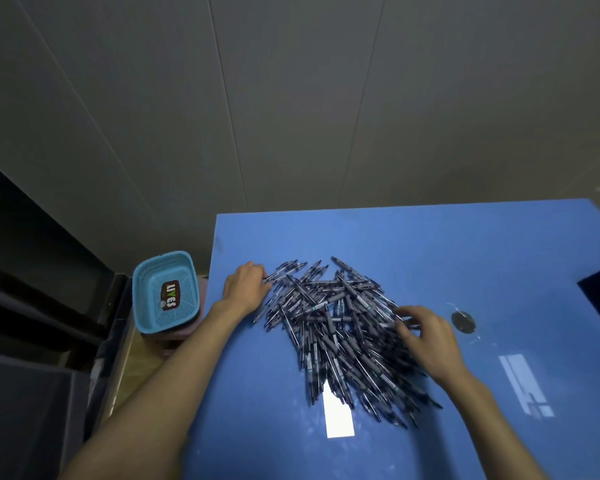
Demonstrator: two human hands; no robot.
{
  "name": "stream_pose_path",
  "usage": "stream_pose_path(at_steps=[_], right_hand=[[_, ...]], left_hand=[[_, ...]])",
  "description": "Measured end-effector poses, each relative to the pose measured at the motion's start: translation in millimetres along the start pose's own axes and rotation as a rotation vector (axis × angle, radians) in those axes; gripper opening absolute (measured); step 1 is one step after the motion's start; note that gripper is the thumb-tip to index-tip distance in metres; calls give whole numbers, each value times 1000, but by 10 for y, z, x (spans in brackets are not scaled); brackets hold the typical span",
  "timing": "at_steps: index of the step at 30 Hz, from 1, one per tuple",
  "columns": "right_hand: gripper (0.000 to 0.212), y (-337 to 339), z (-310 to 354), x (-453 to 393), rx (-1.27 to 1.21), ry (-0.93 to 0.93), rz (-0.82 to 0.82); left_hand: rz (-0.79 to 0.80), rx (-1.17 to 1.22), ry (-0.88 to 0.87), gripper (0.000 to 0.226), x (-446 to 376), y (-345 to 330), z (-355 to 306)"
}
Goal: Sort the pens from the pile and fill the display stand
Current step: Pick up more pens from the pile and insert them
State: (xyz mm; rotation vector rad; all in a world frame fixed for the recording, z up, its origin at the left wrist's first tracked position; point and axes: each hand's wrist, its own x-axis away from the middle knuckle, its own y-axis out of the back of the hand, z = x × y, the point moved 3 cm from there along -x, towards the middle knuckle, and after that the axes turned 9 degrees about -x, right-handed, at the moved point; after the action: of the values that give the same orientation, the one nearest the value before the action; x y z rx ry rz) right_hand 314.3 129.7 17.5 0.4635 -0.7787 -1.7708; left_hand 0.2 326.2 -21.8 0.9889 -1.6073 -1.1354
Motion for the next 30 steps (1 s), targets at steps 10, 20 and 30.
stream_pose_path(at_steps=[10,20,30], right_hand=[[21,-22,175,-79,-12,23,7],[21,48,114,-53,-27,49,6],[19,208,-51,29,-37,18,-23]], left_hand=[[64,31,66,33,262,-106,119],[96,-76,4,41,256,-26,-3],[153,-112,106,29,138,-24,-26]])
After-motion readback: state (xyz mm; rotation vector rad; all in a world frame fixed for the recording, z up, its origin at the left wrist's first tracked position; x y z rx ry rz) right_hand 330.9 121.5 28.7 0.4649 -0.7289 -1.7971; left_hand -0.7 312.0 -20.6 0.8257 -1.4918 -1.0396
